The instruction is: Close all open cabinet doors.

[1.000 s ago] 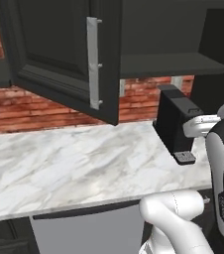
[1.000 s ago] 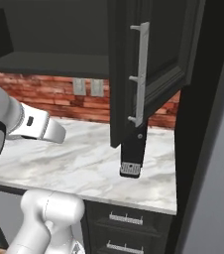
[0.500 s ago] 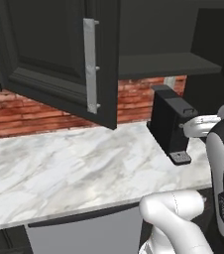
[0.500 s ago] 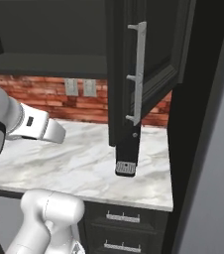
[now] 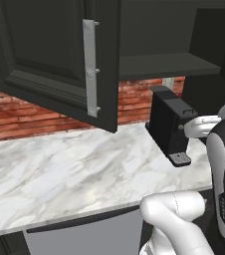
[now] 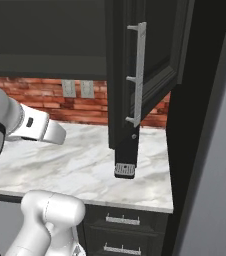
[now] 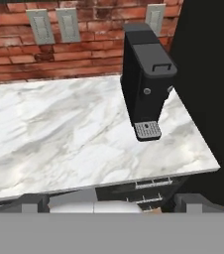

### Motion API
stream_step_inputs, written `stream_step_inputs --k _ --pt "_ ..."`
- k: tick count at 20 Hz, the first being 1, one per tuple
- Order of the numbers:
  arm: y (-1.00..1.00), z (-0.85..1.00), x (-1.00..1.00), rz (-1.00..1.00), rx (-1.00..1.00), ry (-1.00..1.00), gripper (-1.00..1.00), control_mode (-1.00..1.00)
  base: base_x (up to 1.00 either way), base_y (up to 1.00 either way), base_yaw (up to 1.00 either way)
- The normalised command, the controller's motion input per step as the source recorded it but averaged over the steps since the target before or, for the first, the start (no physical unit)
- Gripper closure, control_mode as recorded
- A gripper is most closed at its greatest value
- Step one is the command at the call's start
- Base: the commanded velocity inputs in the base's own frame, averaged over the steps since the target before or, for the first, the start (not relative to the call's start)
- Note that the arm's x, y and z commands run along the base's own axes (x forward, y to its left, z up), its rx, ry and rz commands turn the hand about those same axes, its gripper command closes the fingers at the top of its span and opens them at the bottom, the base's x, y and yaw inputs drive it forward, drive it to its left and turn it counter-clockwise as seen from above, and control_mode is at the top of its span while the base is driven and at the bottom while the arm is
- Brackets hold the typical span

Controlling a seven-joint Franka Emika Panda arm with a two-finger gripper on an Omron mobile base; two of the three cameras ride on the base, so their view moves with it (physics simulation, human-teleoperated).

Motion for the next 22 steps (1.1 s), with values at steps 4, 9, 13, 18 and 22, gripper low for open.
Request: stream_step_inputs --k 4,9,13,18,22 --pt "0.17 -0.02 -0.27 0.01 0.0 -0.1 -1.0 -1.0 0.0 0.0 0.0" --pt "0.56 -0.01 -0.96 0.0 -0.02 -0.14 -1.0 -1.0 0.0 0.0 0.0" --pt "0.74 0.0 -0.34 0.0 -0.01 -0.25 -1.0 -1.0 0.0 0.0 0.0" --pt "0.74 0.0 0.0 0.0 0.0 -0.28 -1.0 -1.0 0.0 0.0 0.0" --pt "0.69 0.0 0.0 0.0 0.0 -0.25 -1.0 -1.0 0.0 0.0 0.0"
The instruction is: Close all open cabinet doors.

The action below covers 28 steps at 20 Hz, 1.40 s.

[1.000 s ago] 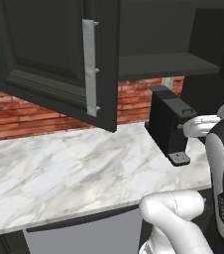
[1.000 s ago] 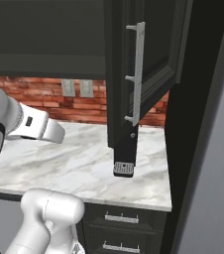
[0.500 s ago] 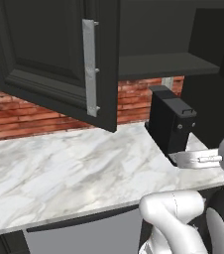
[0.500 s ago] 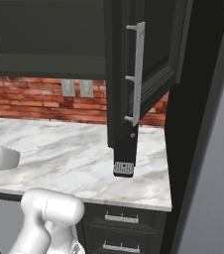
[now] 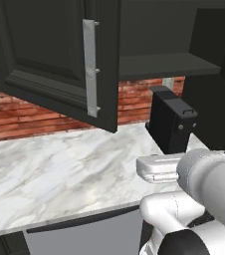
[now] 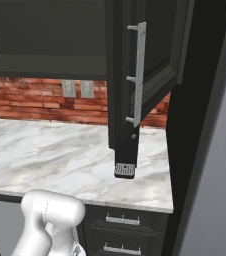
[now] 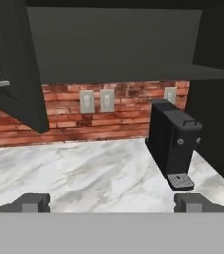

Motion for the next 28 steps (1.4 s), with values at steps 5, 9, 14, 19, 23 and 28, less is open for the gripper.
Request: stream_step_inputs --k 5,9,14,19,23,28 --pt "0.76 0.0 0.09 0.0 0.0 -0.05 -1.0 -1.0 0.0 0.0 0.0" --pt "0.58 0.0 0.09 0.0 0.0 -0.09 -1.0 -1.0 0.0 0.0 0.0" --pt "0.45 0.0 0.06 0.0 0.0 -0.18 -1.0 -1.0 0.0 0.0 0.0" --pt "0.27 0.03 0.23 0.0 0.0 -0.21 -1.0 -1.0 0.0 0.0 0.0" --pt "0.09 0.09 0.42 0.0 0.01 -0.19 -1.0 -1.0 0.0 0.0 0.0" --pt "0.01 0.07 0.34 -0.01 0.01 -0.17 -1.0 -1.0 0.0 0.0 0.0"
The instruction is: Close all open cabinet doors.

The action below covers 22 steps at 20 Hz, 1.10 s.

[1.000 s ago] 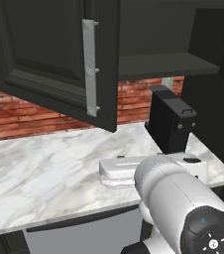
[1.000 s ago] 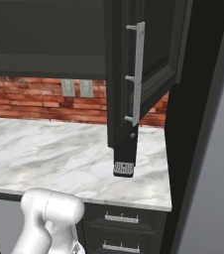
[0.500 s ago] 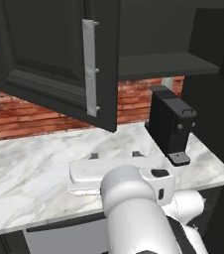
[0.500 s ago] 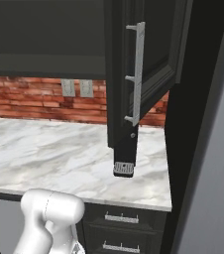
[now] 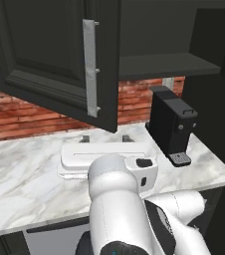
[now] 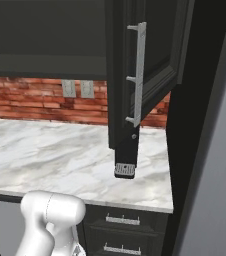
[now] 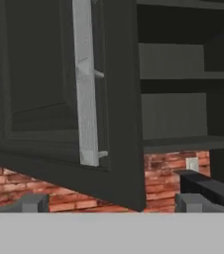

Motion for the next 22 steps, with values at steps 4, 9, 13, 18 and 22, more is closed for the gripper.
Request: stream_step_inputs --k 4,9,13,18,22 --pt "0.04 0.0 0.34 -0.03 0.0 -0.13 -1.0 -1.0 0.0 0.0 0.0" --pt "0.17 0.0 0.22 -0.04 0.0 0.0 -1.0 -1.0 0.0 0.0 0.0" --pt "0.2 -0.01 0.28 -0.03 0.0 0.0 -1.0 -1.0 0.0 0.0 0.0" --pt "0.12 -0.02 0.26 -0.01 0.0 0.0 -1.0 -1.0 0.0 0.0 0.0" --pt "0.01 -0.01 0.3 0.0 0.0 0.0 -1.0 -1.0 0.0 0.0 0.0"
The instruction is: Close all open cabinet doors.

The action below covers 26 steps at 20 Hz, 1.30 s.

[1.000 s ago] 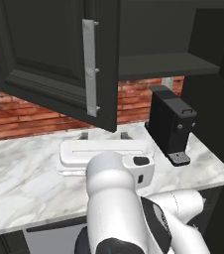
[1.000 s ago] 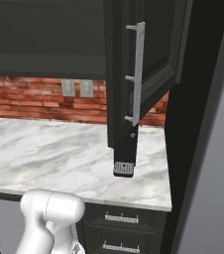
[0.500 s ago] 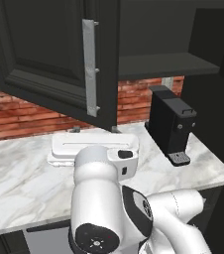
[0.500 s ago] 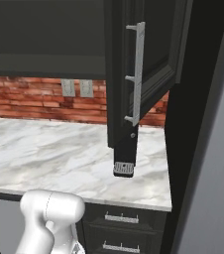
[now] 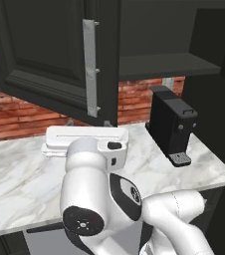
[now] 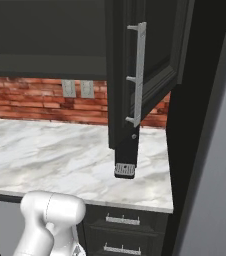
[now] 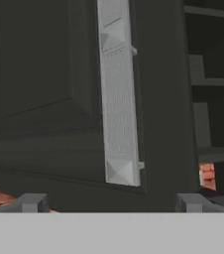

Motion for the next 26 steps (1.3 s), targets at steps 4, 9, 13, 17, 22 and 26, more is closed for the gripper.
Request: stream_step_inputs --k 4,9,13,17,22,26 --pt "0.0 0.0 0.28 0.0 0.0 0.0 -1.0 -1.0 0.0 0.0 0.0" --pt "-0.05 -0.01 0.26 0.0 0.0 -0.01 -1.0 -1.0 0.0 0.0 0.0" --pt "-0.11 -0.05 0.13 0.0 0.0 -0.03 -1.0 -1.0 0.0 0.0 0.0" --pt "-0.02 -0.12 0.08 0.0 0.0 -0.04 -1.0 -1.0 0.0 0.0 0.0" --pt "-0.2 -0.04 0.31 0.0 0.01 -0.05 -1.0 -1.0 0.0 0.0 0.0" --pt "-0.14 -0.07 0.42 0.0 0.0 -0.05 -1.0 -1.0 0.0 0.0 0.0"
